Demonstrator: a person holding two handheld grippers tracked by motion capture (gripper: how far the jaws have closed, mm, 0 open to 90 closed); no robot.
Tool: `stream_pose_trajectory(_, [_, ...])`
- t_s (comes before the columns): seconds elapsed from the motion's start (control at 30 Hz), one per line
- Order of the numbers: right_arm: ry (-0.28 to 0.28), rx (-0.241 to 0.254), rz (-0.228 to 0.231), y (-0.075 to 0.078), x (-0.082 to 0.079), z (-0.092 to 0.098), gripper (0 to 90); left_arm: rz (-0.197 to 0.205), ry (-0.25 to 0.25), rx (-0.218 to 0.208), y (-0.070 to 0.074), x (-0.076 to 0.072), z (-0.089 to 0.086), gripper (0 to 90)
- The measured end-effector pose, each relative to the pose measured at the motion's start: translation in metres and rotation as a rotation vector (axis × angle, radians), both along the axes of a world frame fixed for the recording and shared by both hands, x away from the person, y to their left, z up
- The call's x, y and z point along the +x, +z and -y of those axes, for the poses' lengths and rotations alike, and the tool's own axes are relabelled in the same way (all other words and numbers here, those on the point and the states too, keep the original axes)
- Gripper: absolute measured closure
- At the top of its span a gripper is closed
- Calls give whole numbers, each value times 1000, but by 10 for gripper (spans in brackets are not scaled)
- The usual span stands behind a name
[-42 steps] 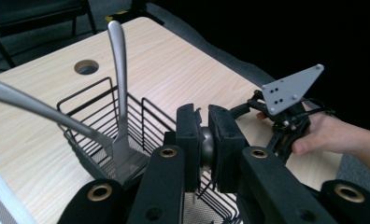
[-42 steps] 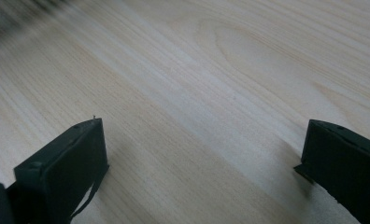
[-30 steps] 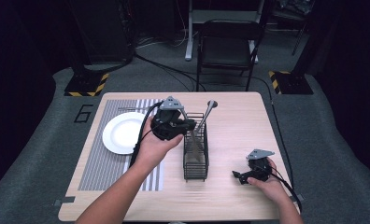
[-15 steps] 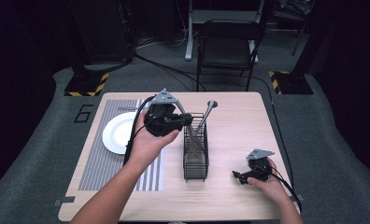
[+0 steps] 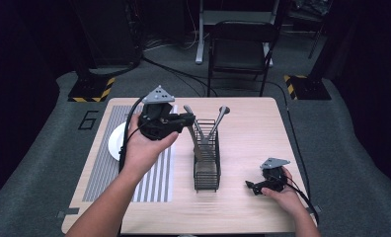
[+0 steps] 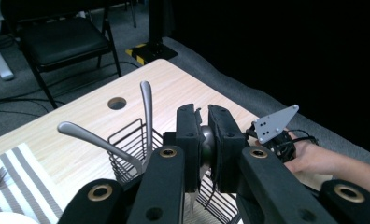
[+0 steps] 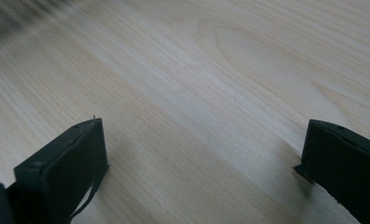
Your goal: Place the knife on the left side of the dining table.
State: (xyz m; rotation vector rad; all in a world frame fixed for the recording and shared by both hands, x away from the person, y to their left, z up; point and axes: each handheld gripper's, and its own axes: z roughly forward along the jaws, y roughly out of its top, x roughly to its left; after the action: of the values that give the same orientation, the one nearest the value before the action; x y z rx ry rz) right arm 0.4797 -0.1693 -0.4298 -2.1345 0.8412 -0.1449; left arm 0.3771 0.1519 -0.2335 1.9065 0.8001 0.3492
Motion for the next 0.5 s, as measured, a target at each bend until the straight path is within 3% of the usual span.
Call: stream_pose_trajectory(0.5, [0,0,0,0,0,0,0,21,26,-16,14,-7,-18,835])
